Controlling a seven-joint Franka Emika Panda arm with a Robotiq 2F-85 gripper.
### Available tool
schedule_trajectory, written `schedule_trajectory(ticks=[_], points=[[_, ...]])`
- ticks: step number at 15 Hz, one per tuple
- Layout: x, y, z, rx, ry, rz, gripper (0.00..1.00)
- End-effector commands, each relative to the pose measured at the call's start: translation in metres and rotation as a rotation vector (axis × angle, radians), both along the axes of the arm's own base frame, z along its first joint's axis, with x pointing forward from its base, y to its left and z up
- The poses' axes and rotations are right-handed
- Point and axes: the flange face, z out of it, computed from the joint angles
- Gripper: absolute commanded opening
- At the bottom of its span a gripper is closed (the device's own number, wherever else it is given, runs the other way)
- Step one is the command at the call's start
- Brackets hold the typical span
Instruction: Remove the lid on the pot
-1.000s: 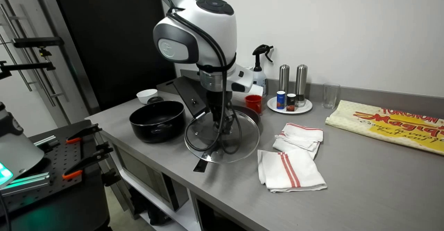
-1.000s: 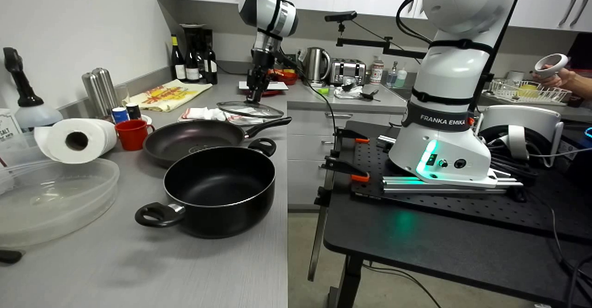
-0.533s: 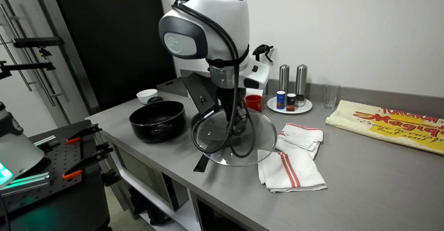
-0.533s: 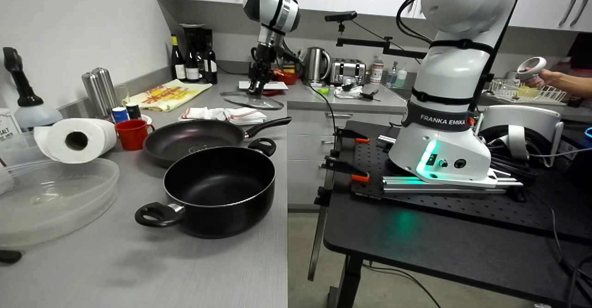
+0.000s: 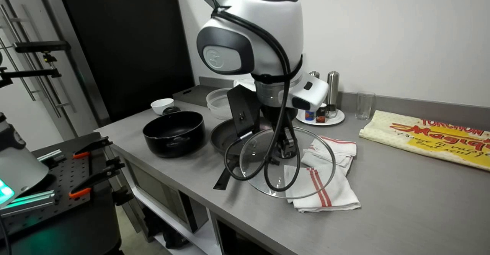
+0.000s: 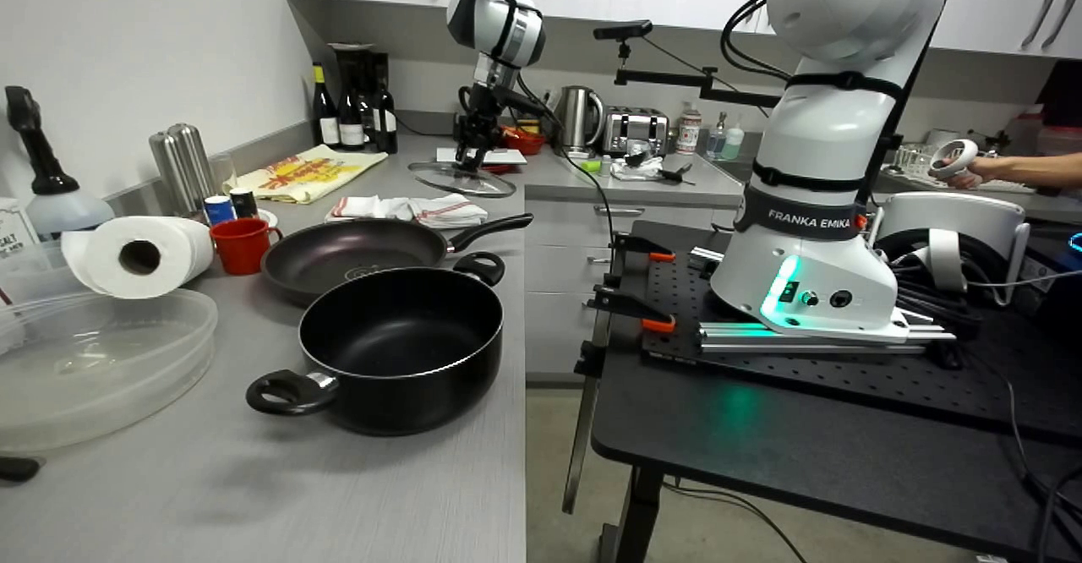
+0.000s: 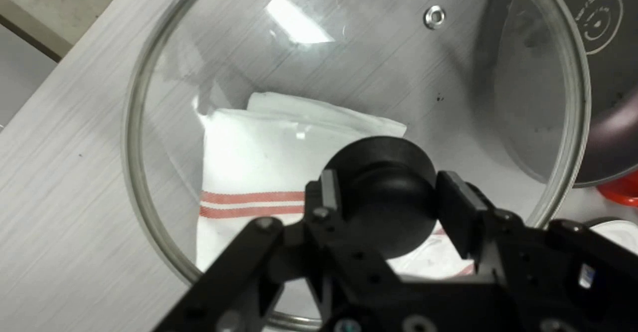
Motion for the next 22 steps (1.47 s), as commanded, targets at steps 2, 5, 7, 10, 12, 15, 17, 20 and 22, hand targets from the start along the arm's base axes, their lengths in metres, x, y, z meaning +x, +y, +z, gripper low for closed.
schedule_trajectory(ticks=[2,5,7,10,12,15,17,20,22], points=[[0.022,-0.020,-0.026,-0.015,0.023,-0.104,0.26],[0.026,-0.025,-0.045,-0.029,0.045,-0.137,0.26],[0.027,-0.024,-0.054,-0.038,0.059,-0.140,0.26],[0.024,-0.016,-0.063,-0.073,0.067,-0.113,0.26],[0.022,-0.007,-0.068,-0.100,0.073,-0.071,0.26],[0.018,0.014,-0.077,-0.145,0.082,0.000,0.26],[0.017,0.028,-0.086,-0.171,0.090,0.041,0.26],[0.015,0.046,-0.097,-0.201,0.097,0.091,0.26],[0.017,0.052,-0.098,-0.215,0.093,0.109,0.26]])
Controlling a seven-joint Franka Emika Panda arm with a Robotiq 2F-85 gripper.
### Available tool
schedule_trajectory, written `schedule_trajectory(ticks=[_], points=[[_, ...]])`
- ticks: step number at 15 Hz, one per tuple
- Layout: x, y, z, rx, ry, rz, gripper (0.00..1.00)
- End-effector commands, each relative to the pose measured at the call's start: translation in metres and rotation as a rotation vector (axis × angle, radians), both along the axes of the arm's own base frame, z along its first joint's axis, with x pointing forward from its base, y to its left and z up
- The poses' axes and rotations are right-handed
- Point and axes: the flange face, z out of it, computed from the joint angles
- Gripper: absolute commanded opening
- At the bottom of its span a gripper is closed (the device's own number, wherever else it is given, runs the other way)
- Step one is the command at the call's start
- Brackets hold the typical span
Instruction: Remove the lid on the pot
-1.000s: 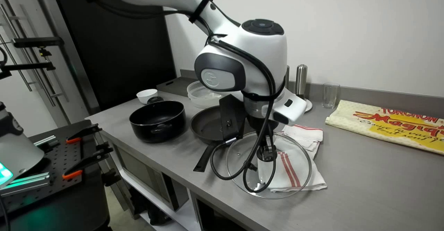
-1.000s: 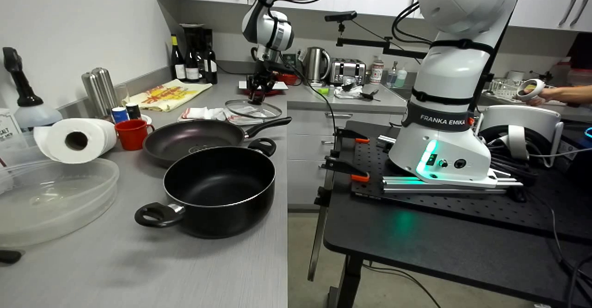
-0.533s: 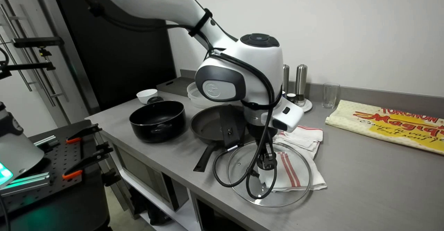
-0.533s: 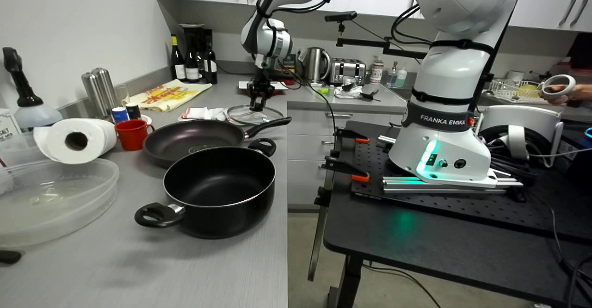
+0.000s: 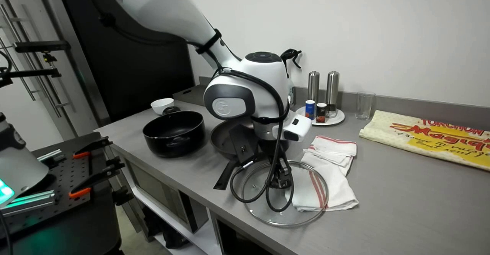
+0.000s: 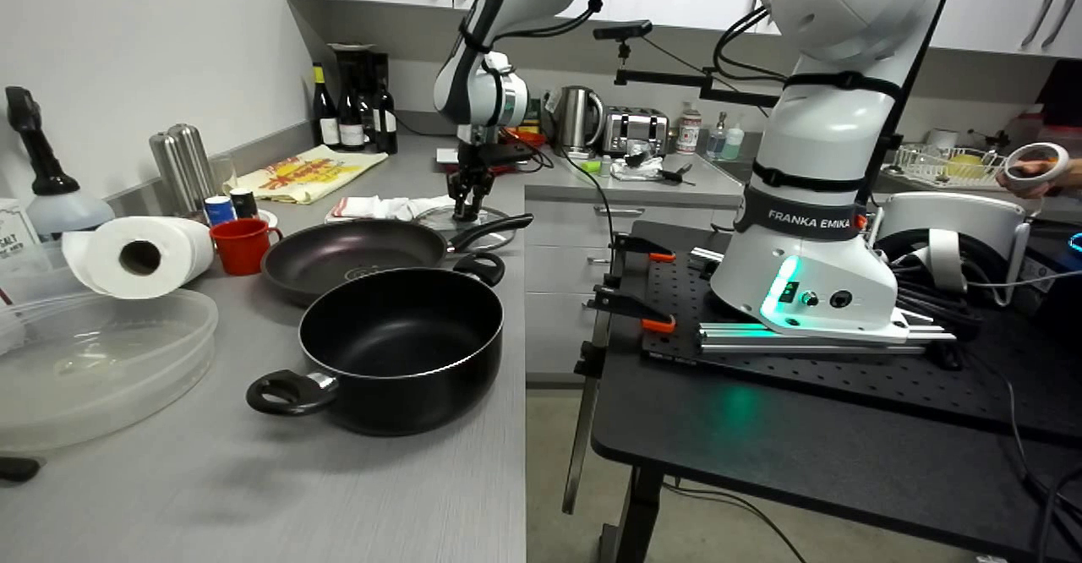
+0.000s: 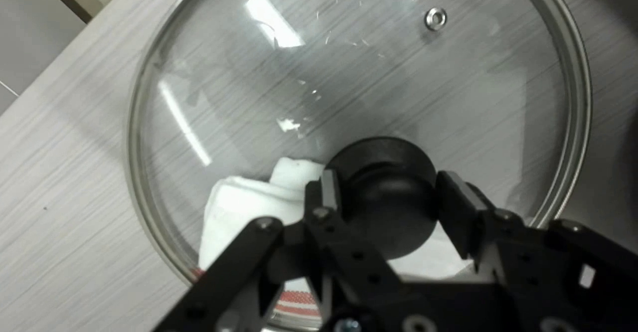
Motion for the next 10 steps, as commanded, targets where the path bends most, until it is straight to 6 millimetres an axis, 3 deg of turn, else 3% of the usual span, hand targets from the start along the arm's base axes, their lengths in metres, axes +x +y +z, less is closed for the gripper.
schedule_trajectory(ticks=[1,3,5,7,10], points=[[-0.0014,0.0138,0.0074,-0.031,-0.003,0.052,0.26],[-0.0007,0.0144,0.0087,-0.030,-0.006,0.055,0.26],[-0.0008,0.0139,0.0100,-0.028,-0.006,0.054,0.77],[-0.0011,0.0131,0.0113,-0.025,-0.008,0.052,0.82],[-0.0004,0.0134,0.0144,-0.023,-0.013,0.052,0.99]])
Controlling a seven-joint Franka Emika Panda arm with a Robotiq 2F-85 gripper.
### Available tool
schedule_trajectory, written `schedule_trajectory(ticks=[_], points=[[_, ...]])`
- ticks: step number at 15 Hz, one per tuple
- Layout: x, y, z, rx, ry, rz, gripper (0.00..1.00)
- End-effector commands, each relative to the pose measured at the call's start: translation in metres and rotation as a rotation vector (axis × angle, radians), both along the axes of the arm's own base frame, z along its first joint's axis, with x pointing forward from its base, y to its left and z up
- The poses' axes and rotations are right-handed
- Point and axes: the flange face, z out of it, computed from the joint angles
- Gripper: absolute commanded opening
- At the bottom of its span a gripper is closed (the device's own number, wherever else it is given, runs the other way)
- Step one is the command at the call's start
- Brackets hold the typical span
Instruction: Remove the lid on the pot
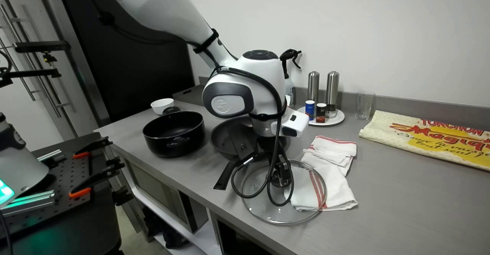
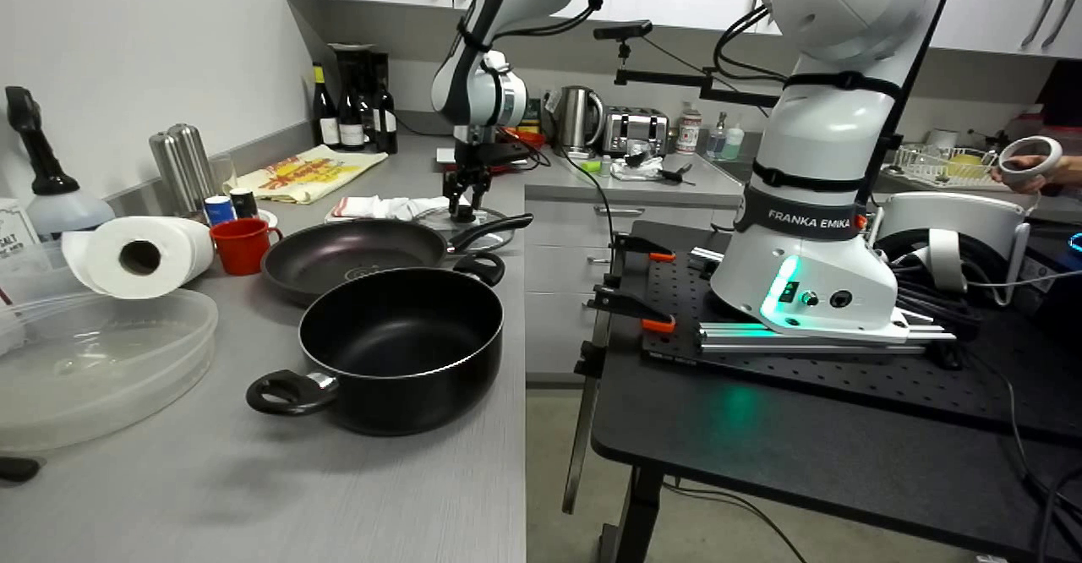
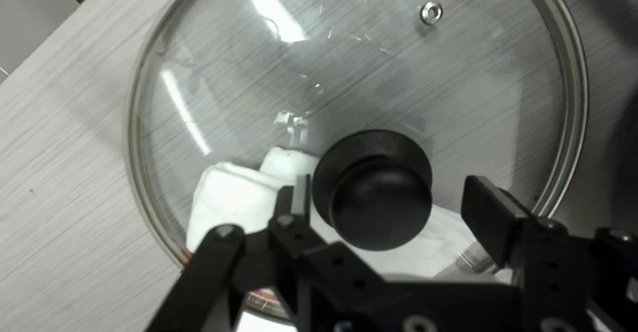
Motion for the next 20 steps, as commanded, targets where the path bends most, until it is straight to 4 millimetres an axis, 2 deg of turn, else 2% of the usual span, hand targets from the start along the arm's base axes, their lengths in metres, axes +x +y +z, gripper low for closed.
schedule_trajectory(ticks=[1,5,10,15,20], points=[[-0.004,0.005,0.012,-0.007,-0.010,0.017,1.00],[-0.005,0.006,0.022,-0.005,-0.023,0.019,1.00],[-0.017,0.020,0.059,-0.003,-0.070,0.056,1.00],[-0.038,0.059,0.093,0.002,-0.089,0.192,1.00],[-0.061,0.114,0.104,0.055,-0.035,0.404,1.00]])
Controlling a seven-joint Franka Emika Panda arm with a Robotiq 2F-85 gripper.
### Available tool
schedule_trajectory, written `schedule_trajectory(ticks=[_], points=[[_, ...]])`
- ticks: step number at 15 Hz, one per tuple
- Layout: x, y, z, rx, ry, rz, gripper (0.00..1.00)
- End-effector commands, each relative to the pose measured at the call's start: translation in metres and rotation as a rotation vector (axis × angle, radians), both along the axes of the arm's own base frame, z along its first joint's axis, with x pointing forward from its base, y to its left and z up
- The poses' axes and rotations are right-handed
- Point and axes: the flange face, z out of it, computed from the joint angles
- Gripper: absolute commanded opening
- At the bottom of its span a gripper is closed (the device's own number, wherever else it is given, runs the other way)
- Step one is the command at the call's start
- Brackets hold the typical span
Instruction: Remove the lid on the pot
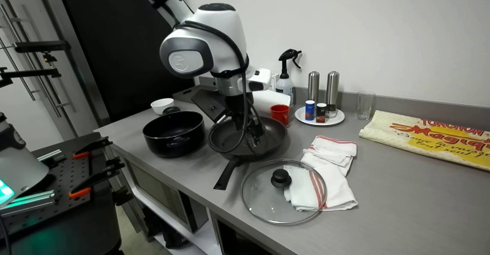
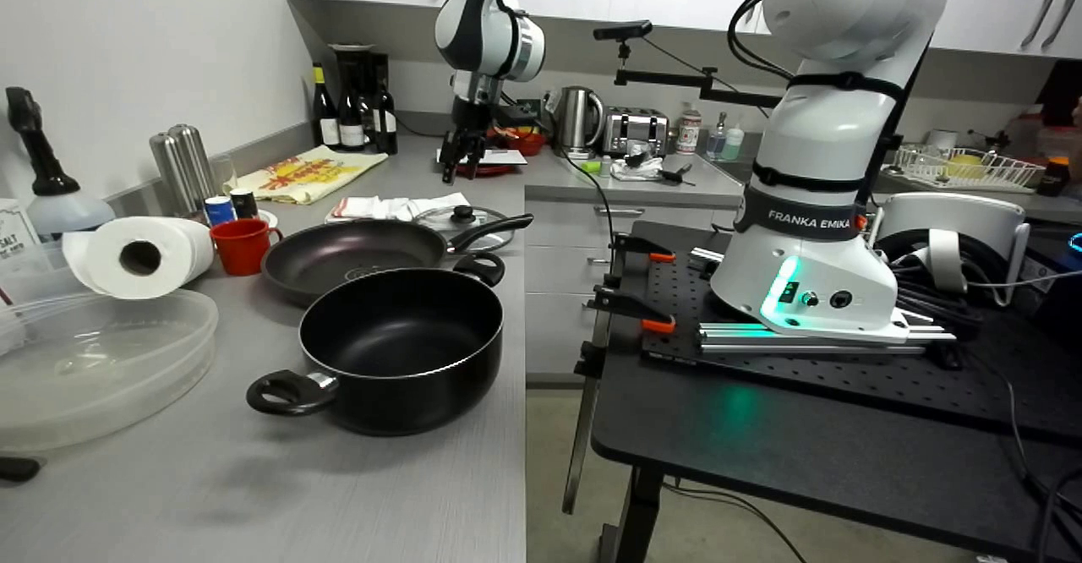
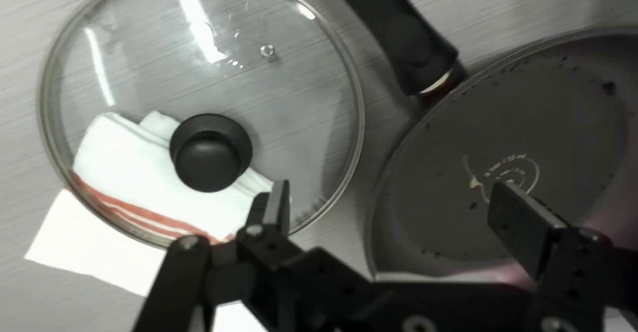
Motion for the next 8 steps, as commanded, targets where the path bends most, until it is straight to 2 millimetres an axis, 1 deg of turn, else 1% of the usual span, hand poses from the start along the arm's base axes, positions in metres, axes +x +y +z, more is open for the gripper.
schedule_trajectory(ticks=[1,5,6,8], points=[[-0.028,0.041,0.012,0.021,0.042,0.155,1.00],[-0.051,0.079,0.008,0.064,0.113,0.313,1.00],[-0.034,0.064,-0.001,0.050,0.093,0.241,1.00],[-0.043,0.074,-0.001,0.059,0.111,0.285,1.00]])
